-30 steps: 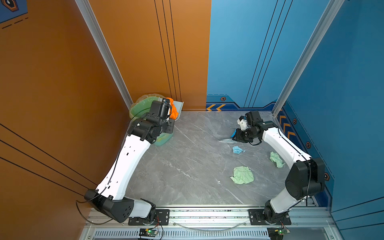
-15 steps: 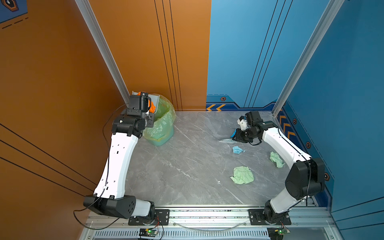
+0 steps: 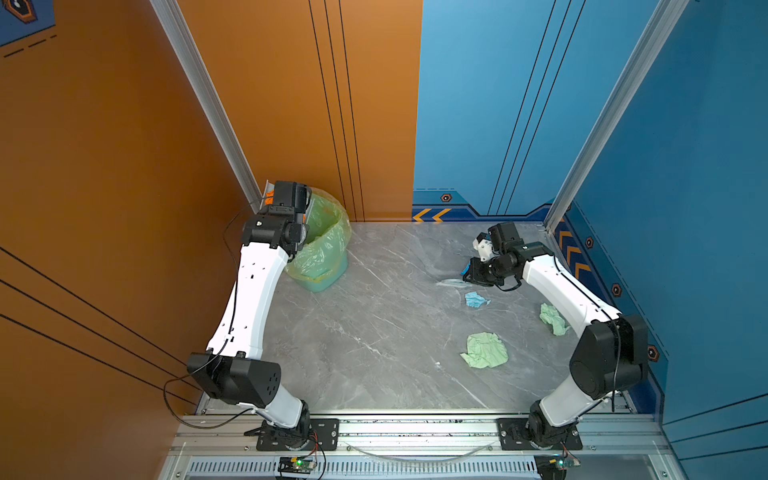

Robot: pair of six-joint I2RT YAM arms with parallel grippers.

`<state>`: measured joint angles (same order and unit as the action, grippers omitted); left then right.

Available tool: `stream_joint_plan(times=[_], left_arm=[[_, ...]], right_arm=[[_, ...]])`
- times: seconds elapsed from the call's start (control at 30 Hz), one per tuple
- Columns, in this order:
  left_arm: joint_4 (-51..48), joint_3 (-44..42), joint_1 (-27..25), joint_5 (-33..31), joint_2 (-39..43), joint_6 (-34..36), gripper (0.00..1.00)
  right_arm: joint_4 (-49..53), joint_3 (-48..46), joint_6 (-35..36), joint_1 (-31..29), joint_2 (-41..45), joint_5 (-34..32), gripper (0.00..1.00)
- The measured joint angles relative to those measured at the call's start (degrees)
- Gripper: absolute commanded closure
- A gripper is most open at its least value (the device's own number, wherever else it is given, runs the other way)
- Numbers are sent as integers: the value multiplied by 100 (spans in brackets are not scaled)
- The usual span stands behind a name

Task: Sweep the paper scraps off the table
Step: 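Tip the dustpan over the bin opening with the left gripper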

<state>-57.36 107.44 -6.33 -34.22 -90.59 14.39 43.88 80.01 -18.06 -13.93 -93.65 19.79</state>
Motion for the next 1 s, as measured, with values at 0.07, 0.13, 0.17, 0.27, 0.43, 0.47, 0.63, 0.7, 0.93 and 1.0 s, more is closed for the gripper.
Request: stream_joint_plan(times=[0.07,0.13,0.17,0.27,0.43,0.47,0.63,0.7,0.93,1.0], left_arm=[[4,72,-11,-184,-94,151,100],[7,105,-20,-389,-175,306,100],[4,116,-33,-522,-216,400,100],[0,166,-116,-968,-372,728,100],[-4,223,-238,-1644,-632,1294,100],[-15,234,-249,-1768,-678,1399,100],[-31,295,-315,-2111,-780,1838,100],[-37,323,-352,-2243,-780,2002,100],[-33,522,-387,-2496,-846,2527,100],[-35,529,-387,-2514,-855,2669,100]], right_arm=[[0,0,0,0,-2,0,100],[-2,0,0,0,-11,4,100],[-2,0,0,0,-24,13,100],[-4,0,0,0,-63,42,100],[-31,-26,2,0,-76,111,100],[-50,-33,2,0,-79,122,100],[-142,-131,4,0,-79,127,100],[-153,-177,2,0,-79,129,100],[-214,-297,2,0,-79,153,100],[-254,-350,2,2,-79,166,100]])
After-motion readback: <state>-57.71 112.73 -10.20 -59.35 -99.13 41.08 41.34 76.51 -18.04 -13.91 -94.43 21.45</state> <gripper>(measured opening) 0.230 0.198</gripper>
